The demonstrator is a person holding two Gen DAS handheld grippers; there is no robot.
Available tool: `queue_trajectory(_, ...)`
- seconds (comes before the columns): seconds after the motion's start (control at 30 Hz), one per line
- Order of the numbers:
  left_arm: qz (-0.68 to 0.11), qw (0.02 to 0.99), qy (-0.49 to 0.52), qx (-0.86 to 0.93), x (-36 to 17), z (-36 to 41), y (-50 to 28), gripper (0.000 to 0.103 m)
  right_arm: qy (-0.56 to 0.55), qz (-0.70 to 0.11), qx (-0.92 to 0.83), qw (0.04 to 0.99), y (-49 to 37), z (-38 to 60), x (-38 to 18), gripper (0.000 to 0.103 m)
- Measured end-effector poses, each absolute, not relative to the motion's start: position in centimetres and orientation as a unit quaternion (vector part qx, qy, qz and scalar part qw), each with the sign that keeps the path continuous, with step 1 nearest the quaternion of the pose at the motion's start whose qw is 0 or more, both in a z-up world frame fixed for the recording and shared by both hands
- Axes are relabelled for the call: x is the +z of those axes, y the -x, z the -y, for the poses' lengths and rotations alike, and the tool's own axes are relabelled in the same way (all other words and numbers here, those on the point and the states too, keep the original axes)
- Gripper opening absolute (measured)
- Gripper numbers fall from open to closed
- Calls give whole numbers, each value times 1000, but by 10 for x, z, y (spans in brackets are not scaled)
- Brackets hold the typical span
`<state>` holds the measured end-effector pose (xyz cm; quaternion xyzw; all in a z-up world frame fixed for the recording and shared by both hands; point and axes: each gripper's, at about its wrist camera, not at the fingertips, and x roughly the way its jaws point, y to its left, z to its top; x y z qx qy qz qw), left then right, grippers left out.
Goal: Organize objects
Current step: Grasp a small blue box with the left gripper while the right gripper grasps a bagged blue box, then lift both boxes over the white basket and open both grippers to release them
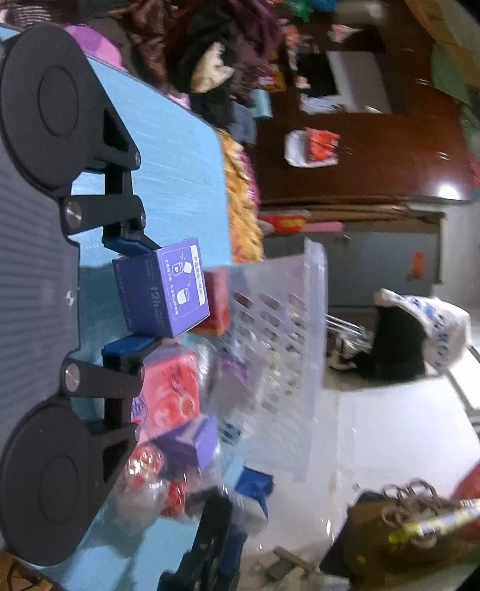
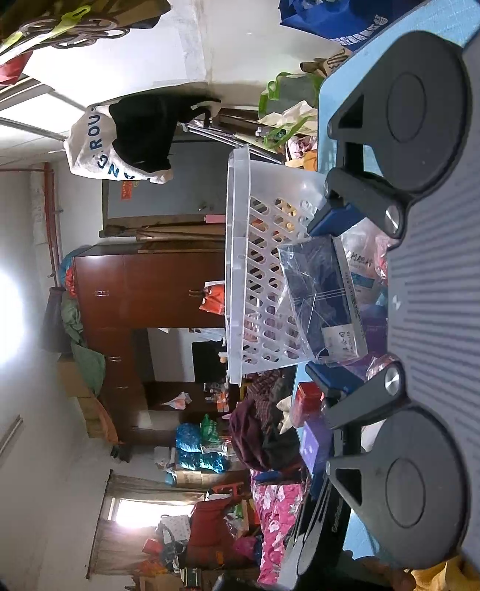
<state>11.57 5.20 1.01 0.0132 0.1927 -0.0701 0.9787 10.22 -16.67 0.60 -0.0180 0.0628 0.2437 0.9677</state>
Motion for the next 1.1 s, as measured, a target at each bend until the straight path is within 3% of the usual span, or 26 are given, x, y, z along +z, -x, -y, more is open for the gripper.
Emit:
queue_trajectory(0.3,-108,991,0,-75,11,-54,-90,48,17,-47,241,969,-99,168,6,75)
queue_trajectory(0.9,-73,993,-6,-87,20,-49,-74,48,16,-28,230,973,-94,168,5,75)
queue_trajectory(1.1,-46,995,9,-85,47,-49,-74,48,-7,-13,228,973,-90,182,20,75)
